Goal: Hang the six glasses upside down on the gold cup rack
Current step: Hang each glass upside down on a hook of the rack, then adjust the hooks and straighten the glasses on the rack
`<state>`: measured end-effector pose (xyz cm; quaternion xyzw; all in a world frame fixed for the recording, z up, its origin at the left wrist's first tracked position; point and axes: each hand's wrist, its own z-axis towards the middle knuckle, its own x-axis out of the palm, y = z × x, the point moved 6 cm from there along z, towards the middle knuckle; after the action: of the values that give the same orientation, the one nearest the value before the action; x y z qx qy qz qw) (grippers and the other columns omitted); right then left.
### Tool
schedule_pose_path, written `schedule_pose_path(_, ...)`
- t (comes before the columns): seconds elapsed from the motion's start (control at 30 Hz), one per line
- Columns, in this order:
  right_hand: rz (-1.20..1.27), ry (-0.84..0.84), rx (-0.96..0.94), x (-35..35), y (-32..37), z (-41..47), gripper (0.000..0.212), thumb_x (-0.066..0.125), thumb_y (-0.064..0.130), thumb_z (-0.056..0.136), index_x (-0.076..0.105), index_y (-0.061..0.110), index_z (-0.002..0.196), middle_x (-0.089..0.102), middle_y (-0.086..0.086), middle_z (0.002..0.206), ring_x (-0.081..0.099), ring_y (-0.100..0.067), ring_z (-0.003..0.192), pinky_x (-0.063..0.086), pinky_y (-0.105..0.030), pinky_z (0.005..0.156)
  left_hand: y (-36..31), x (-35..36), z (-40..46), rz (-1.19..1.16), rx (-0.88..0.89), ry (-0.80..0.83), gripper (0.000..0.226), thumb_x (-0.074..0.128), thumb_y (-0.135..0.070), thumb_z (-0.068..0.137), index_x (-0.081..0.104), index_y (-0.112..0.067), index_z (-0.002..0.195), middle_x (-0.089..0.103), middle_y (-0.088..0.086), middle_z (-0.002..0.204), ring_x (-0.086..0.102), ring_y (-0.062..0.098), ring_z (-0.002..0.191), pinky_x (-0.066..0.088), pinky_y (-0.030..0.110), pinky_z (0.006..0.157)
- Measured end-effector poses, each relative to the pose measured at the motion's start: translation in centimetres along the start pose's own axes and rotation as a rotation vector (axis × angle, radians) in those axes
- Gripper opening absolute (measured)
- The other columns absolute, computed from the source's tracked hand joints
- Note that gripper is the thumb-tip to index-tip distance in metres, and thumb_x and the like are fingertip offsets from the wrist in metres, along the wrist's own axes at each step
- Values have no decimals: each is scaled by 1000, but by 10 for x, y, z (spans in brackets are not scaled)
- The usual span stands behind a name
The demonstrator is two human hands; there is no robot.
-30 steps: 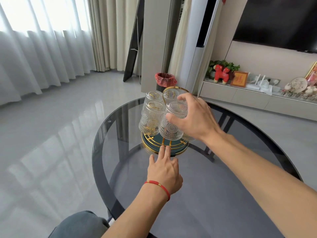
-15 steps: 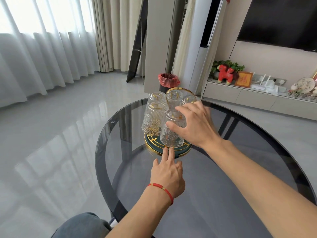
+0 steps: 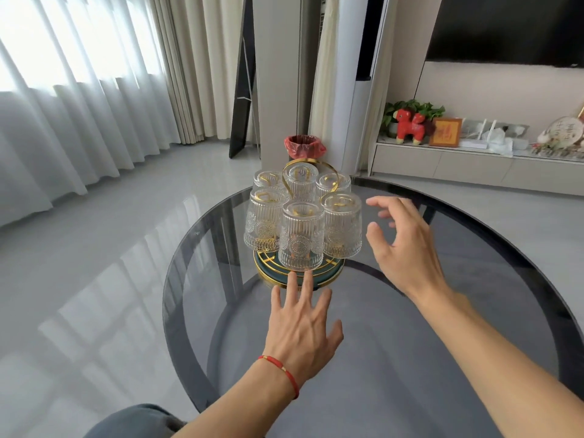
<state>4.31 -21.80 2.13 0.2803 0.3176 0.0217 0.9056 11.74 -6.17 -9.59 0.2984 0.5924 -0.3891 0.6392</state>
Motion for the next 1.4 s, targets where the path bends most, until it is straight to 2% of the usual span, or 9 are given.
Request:
schedule_pose_path(0.07,-25,41,-79,5,3,-1,41,58,18,91,63,14,132,62,-6,130,58,-24,120,48,-45,103,-1,1,0,36,34,-10,66,30,-63,98,40,-26,151,21,17,171,16,48,155,25,64,121)
schedule_pose_path(0.2,-110,256,-183,23,9,10,58,63,24,89,55,18,147,47,-9,156,45,-33,141,40,-56,112,-2,3,1,118,129,-32,64,37,-64,95,57,-23,139,39,25,161,36,59,142,38,65,113)
schedule_pose_path(0.33,-125,315,-233,31,8,21,58,64,30,88,57,24,145,49,-5,156,39,-28,145,38,-56,113,6,0,7,147,227,-66,58,47,-60,91,63,-22,132,51,25,150,50,50,122,43,56,109)
schedule_pose_path(0.43,-128,307,-255,32,1,21,58,64,30,89,56,27,146,50,-3,155,37,-25,145,37,-53,115,12,0,8,81,199,-101,50,52,-56,90,67,-27,128,54,16,149,50,45,124,36,61,114)
schedule_pose_path(0.63,-135,308,-279,34,-4,18,61,66,24,90,52,28,150,47,-4,158,34,-25,149,33,-52,116,14,1,10,7,130,-120,47,50,-55,89,70,-32,125,53,7,151,45,41,133,38,60,115)
schedule_pose_path(0.83,-84,272,-297,24,-7,20,53,67,18,89,60,24,142,55,-5,149,42,-26,143,37,-53,117,15,3,11,12,134,-139,47,48,-55,91,70,-32,126,53,7,152,44,39,135,40,60,114)
schedule_pose_path(1.03,-66,229,-307,18,-12,24,47,64,14,87,67,21,134,62,-4,141,49,-26,137,42,-58,110,17,2,9,8,140,-180,42,44,-49,97,72,-33,124,55,7,150,48,39,132,41,58,114)
schedule_pose_path(1.27,-95,239,-321,17,-10,25,47,62,18,88,64,21,135,61,-4,144,50,-25,138,42,-56,111,17,1,9,-3,143,-209,40,43,-47,99,73,-33,122,57,7,149,49,39,130,42,58,113)
schedule_pose_path(1.4,-134,273,-324,21,-6,21,56,66,18,87,56,20,143,56,-3,151,45,-22,145,37,-51,117,17,-1,8,-5,137,-208,43,38,-47,102,72,-34,124,55,6,151,47,37,133,39,56,114)
